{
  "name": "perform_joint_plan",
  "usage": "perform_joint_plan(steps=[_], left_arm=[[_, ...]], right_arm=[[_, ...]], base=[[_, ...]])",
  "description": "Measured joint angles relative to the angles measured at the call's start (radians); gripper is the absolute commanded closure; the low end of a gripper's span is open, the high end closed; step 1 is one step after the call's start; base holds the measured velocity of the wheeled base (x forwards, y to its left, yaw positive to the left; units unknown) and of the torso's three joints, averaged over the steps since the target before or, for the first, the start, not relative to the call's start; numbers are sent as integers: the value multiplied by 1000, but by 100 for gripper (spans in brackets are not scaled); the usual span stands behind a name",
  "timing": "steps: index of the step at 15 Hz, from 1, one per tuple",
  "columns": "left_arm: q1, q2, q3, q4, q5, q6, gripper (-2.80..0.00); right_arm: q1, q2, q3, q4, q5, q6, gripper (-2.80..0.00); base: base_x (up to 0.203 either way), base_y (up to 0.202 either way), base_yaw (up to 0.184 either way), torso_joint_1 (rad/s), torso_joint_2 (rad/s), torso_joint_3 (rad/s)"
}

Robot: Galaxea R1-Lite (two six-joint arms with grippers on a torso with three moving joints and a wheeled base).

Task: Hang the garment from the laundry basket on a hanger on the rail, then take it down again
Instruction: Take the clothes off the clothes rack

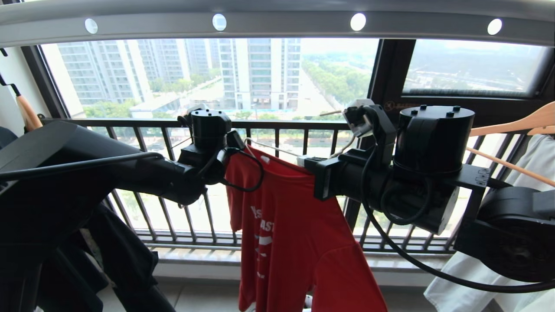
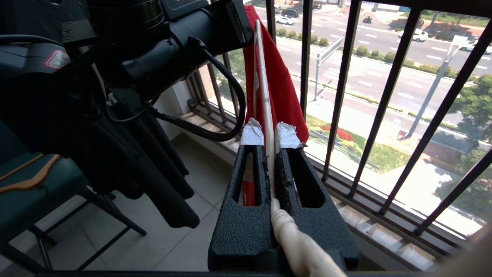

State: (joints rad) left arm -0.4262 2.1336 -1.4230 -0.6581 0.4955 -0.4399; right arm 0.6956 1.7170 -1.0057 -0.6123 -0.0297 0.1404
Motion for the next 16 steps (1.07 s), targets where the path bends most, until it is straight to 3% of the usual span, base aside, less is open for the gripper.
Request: perform_joint_plan(steps=[12,16], left_arm=[[0,69,-6,3,-4,-1,0],[-6,79,11,8,-33,1,0]], right_arm=[[10,-50,-2,54,46,40,0],[12,-55,-2,52,72,61,0]], base=[[0,0,0,0,0,0],[0,0,0,0,0,0]])
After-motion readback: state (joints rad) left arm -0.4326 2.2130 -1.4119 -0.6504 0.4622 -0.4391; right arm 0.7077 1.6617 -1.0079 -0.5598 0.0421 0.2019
